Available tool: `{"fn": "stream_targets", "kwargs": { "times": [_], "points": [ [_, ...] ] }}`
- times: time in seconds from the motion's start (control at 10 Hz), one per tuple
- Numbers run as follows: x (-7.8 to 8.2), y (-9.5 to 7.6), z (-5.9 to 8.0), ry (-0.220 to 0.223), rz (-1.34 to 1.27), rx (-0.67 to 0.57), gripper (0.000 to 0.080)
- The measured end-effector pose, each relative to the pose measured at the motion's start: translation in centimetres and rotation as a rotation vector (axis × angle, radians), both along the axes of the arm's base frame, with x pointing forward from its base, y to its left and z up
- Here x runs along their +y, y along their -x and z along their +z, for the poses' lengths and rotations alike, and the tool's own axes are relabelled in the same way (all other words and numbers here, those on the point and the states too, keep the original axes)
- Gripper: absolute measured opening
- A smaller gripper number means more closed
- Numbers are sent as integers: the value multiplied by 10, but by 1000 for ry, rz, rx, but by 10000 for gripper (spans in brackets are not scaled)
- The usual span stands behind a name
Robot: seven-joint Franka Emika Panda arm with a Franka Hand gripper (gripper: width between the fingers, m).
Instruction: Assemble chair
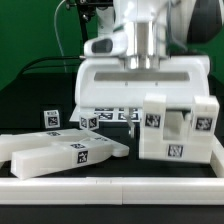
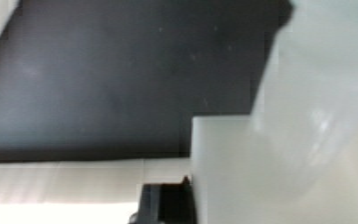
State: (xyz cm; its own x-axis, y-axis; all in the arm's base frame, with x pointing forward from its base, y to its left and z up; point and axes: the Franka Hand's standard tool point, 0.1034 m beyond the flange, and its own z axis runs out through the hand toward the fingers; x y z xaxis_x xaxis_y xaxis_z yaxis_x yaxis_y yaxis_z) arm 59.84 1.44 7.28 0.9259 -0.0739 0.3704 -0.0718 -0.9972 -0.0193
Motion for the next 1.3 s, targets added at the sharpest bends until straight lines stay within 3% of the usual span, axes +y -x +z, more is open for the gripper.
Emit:
{"fn": "stream_targets", "kwargs": {
  "times": [0.1, 0.3, 0.5, 0.6, 0.9, 1.0, 1.3],
  "points": [
    [10, 4, 5, -60, -14, 139, 30],
    [12, 4, 2, -90, -9, 252, 30],
    [16, 13, 3, -131, 2, 464, 30],
    [16, 9, 9, -138, 19, 529, 30],
    [6, 23, 22, -158, 53, 795, 31],
    [2, 25, 17, -188, -7, 870, 31],
    [-1, 35, 12, -197, 11, 1063, 31]
  ]
}}
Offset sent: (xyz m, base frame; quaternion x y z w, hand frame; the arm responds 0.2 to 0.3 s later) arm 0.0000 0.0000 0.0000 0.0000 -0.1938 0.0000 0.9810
